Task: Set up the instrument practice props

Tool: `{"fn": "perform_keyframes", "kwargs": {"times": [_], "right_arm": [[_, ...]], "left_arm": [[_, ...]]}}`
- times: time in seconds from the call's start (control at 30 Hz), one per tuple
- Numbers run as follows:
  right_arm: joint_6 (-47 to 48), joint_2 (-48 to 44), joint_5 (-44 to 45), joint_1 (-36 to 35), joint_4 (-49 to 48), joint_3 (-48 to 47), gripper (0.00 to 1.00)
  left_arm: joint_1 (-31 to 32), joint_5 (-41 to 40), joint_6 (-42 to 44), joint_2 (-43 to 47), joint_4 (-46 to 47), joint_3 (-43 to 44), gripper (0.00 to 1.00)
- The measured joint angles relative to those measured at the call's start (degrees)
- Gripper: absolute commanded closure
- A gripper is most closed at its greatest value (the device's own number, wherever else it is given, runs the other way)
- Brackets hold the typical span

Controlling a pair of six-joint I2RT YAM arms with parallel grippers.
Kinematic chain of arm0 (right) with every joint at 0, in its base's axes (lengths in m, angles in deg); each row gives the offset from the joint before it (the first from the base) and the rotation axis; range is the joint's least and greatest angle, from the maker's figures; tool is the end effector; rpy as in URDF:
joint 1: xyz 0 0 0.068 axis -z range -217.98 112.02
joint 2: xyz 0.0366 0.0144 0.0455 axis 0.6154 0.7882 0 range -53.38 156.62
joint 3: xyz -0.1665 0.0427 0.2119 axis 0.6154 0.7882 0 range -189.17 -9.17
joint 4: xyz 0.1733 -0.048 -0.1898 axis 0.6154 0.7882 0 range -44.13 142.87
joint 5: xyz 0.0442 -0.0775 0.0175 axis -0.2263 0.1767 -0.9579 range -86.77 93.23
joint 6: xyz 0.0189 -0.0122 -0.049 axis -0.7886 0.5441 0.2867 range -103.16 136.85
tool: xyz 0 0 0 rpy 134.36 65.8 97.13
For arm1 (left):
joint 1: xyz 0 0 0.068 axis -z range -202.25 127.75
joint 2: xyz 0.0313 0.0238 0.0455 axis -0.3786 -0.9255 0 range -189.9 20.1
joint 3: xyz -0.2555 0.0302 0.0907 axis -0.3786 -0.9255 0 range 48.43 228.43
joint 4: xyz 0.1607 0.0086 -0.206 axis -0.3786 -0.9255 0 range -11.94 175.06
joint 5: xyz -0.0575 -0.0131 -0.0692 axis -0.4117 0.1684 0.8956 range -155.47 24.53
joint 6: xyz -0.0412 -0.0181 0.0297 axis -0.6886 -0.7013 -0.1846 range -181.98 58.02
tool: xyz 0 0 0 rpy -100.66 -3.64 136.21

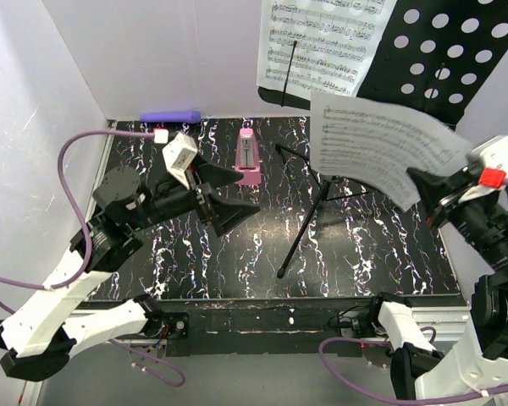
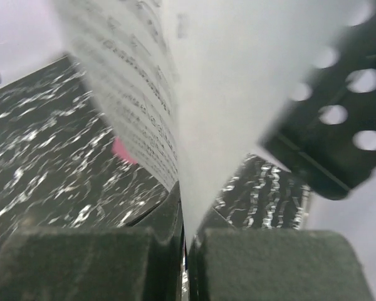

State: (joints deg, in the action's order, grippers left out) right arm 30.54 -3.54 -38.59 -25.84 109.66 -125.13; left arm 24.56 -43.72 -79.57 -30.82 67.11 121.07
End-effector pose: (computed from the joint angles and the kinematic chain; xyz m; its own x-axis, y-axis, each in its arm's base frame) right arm -0.0003 0.0244 0.5676 0.1557 -0.2140 -0.9644 -0.4713 0.8419 -0.2629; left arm 0.1038 -0.1298 0.4718 -0.2382 -0.1563 -0.9585 0.9004 0.3345 -0.2783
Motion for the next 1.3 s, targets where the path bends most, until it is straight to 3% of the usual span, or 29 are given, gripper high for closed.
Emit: {"fn": "perform_keyframes", "kwargs": {"times": [0.3, 0.67, 1.0, 1.3], "right_arm": [[-4.39, 5.81, 21.86, 3.89, -4.33, -11.02, 0.99], [-4.52, 6.27, 46.84, 3.98, -13.11, -12.13, 0.99], [-5.92, 8.90, 55.78, 4.98, -16.83, -11.80, 0.97], [-9.68, 11.17, 57.88, 5.79, -17.62, -10.84, 0.95]], "left_arm": [[0.00, 3.82, -0.28, -14.67, -1.20, 15.72, 0.02], [0.15, 11.50, -3.58, -32.20, 1.33, 28.74, 0.02], [5.92, 6.95, -2.25, -44.87, 3.04, 43.47, 0.03], [8.15, 2.60, -2.25, -51.91, 8.79, 48.65, 0.15]]}}
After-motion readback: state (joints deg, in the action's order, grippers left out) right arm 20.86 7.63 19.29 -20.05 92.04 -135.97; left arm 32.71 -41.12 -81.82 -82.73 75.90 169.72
